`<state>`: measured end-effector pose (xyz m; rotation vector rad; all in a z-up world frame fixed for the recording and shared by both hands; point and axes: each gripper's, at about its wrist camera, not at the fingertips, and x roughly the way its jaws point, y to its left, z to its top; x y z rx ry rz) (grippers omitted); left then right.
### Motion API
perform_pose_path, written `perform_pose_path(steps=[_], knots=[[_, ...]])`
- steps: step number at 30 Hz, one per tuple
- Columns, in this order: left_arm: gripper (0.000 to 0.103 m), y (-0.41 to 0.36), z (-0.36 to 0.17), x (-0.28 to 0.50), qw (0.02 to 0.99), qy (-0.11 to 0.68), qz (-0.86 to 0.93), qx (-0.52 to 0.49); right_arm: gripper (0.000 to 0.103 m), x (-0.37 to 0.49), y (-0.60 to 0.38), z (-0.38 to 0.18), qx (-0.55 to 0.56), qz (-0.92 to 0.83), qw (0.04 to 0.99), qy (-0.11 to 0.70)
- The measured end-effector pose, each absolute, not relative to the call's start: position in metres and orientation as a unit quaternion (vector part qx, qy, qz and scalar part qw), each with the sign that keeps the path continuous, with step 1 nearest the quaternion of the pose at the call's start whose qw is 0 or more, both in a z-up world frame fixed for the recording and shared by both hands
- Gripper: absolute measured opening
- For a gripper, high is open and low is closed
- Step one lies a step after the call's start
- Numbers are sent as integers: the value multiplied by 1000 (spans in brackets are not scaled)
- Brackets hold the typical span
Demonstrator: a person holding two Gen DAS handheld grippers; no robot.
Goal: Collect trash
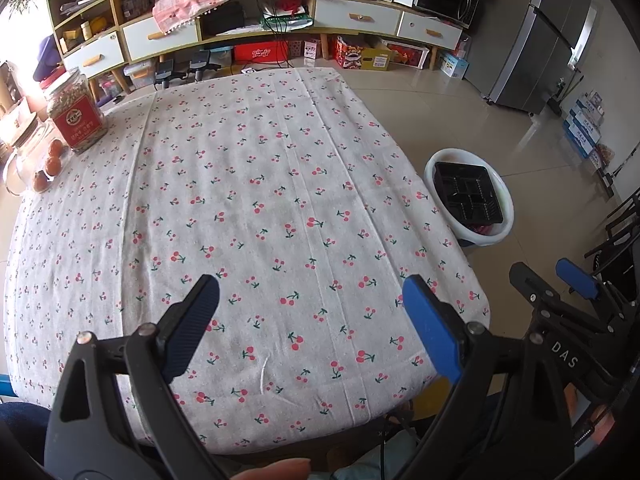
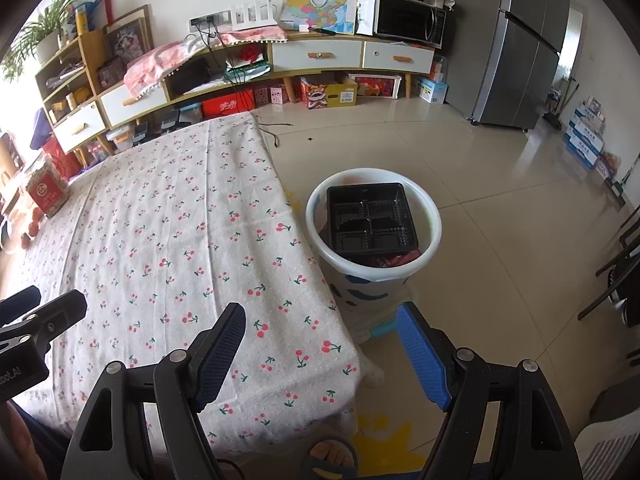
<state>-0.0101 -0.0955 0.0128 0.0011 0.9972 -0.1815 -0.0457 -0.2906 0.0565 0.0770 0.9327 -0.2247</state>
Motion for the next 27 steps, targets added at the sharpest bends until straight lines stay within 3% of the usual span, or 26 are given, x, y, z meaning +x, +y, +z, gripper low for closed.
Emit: perform_pose_path(steps=[27], knots=[[93,-102,15,-15,876,470,-104,8,79,-39,-293,52,29,-102,885,454]])
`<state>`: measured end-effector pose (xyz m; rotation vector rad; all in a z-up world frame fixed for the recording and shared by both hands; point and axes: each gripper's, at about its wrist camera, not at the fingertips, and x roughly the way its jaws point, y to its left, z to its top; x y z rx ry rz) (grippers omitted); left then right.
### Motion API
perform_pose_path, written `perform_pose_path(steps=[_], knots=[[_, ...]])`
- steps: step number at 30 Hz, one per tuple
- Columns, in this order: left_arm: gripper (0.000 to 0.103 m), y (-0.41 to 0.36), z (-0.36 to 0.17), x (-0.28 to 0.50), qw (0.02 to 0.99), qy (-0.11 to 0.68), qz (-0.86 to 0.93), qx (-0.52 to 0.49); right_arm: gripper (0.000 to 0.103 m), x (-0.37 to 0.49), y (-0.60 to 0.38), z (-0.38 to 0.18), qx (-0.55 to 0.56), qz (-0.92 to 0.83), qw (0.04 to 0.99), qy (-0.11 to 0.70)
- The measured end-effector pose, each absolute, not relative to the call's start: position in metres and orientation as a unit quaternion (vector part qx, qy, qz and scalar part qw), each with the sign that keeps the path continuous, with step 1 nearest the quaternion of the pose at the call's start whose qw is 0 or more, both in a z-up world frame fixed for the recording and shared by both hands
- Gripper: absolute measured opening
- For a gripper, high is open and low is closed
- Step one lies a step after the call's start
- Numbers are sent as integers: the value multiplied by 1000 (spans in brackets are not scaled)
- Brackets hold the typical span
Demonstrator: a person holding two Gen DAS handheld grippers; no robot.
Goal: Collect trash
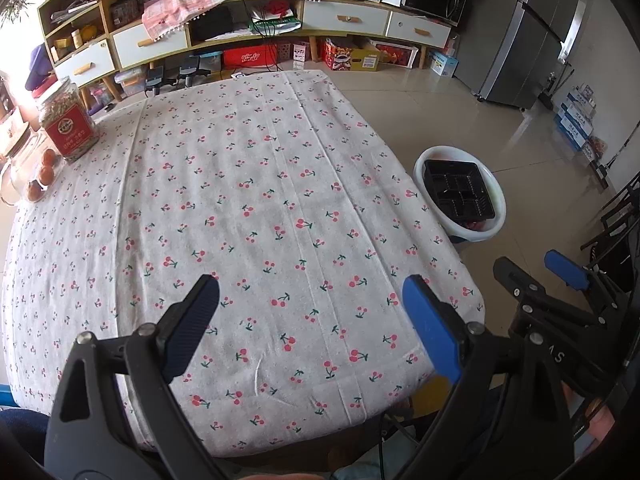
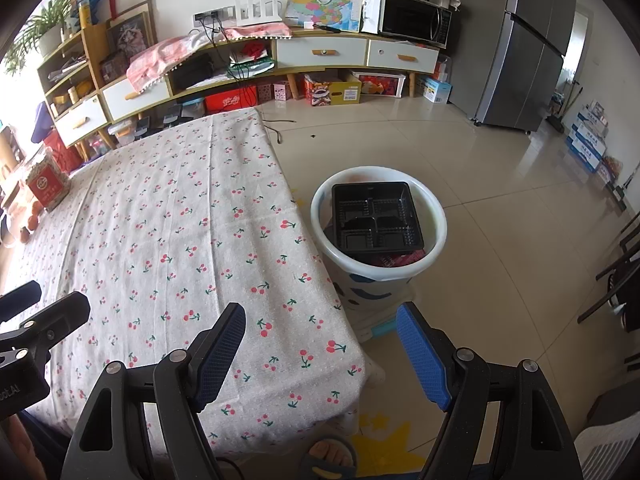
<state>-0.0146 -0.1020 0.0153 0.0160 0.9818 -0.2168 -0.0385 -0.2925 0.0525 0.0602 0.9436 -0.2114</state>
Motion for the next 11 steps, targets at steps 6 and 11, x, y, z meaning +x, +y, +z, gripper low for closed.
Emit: perform_pose_path(steps=[6,11], knots=[[93,-103,15,-14,876,472,-104,9,79,-38,-294,53,29,-101,885,453],[93,-105,14,-15,875,472,-106,12,79,-38,-294,53,29,-100,885,453]])
